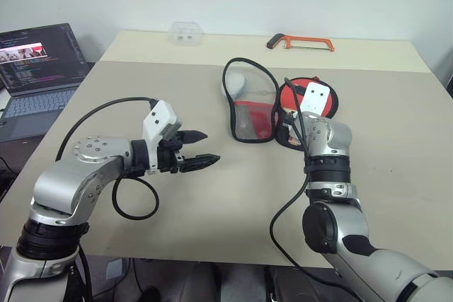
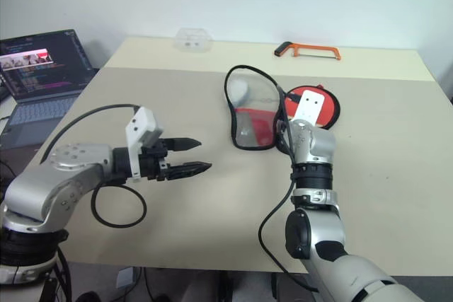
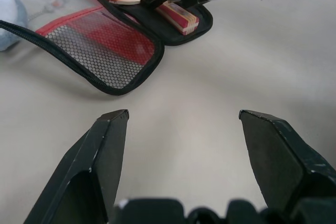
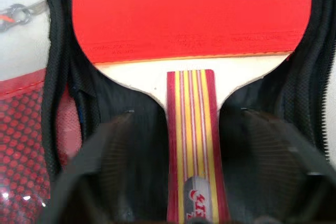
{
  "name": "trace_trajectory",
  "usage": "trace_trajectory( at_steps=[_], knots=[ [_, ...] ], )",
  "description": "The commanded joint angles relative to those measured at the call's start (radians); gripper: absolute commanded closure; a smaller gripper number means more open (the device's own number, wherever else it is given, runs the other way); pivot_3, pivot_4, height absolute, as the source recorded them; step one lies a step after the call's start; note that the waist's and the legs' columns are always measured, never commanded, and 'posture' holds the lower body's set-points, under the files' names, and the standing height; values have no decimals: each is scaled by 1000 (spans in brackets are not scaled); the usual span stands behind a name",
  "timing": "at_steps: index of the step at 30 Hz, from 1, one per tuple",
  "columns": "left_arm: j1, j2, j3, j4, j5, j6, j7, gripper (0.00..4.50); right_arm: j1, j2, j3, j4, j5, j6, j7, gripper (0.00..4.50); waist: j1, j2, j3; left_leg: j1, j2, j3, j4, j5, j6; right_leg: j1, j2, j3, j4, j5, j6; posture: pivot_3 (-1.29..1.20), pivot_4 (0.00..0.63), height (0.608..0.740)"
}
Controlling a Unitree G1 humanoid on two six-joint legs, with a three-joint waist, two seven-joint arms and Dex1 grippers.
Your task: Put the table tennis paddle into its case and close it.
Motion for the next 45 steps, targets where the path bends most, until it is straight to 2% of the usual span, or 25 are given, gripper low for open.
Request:
trace_trajectory(
  at_steps=[1, 6, 10, 12, 14, 18, 24, 27, 33, 41, 45],
  knots=[
    [-26, 17, 41, 8, 9, -30, 2, 816, -17, 17, 8, -110, 25, 57, 9, 30, 0, 0, 0, 0, 0, 0, 0, 0, 0, 0, 0, 0, 0, 0, 0, 0, 150, 740],
    [-100, -2, 81, 169, 73, -92, 68, 816, -88, -26, -17, -397, 78, 353, 46, 30, 2, 0, 0, 0, 0, -1, 0, 0, 0, 0, 0, -1, 0, 0, 0, 0, 150, 740],
    [-222, -85, 83, 387, 125, -116, 168, 816, -159, -161, 25, -489, 97, 506, 161, 30, 6, -1, 0, 0, 0, -1, 0, 0, 0, 0, 0, -3, 0, 0, 0, 0, 150, 740],
    [-277, -122, 50, 495, 173, -130, 201, 816, -176, -250, 92, -492, 106, 481, 247, 30, 14, -1, -1, 0, -1, -2, 0, 0, 0, 1, 0, -4, -1, 0, 0, 0, 150, 740],
    [-323, -146, -35, 605, 263, -169, 203, 816, -166, -325, 148, -465, 109, 430, 335, 30, 14, -1, -1, 0, -1, -1, 1, 0, 1, 1, 0, -4, -2, 0, 0, 0, 150, 740],
    [-428, -224, -184, 868, 445, -318, 219, 816, -137, -402, 190, -389, 71, 311, 417, 30, 13, -1, -1, 0, -3, 0, 0, 0, 1, 1, 0, -3, -1, 0, 0, 0, 150, 740],
    [-565, -341, -234, 1133, 547, -502, 194, 816, -93, -462, 265, -391, 87, 280, 556, 30, 11, -1, -1, -5, -1, 2, 1, 0, 0, -6, 0, -1, 1, 0, 0, 0, 150, 740],
    [-618, -410, -240, 1226, 582, -559, 205, 816, -48, -516, 309, -417, 118, 259, 679, 30, 14, -2, -1, -7, -1, 3, 0, 0, 0, -8, 0, -1, 1, 0, 0, 0, 150, 740],
    [-608, -537, -221, 1205, 587, -549, 213, 816, -33, -536, 324, -429, 113, 246, 727, 30, 20, -2, -1, -8, -1, 4, 1, 0, 1, -9, 0, -1, 1, 0, 0, 0, 150, 740],
    [-589, -744, -203, 946, 559, -484, 324, 816, -40, -532, 286, -424, 101, 242, 708, 30, 32, -2, -1, -9, -1, 3, 2, 1, -1, -9, -1, -1, 2, 0, 0, 0, 150, 740],
    [-631, -811, -225, 926, 590, -523, 375, 816, -60, -552, 254, -414, 91, 207, 701, 30, 34, -2, -1, -9, -2, 3, 2, 1, -1, -9, -1, 0, 2, 0, 0, 0, 150, 740]
  ],
)
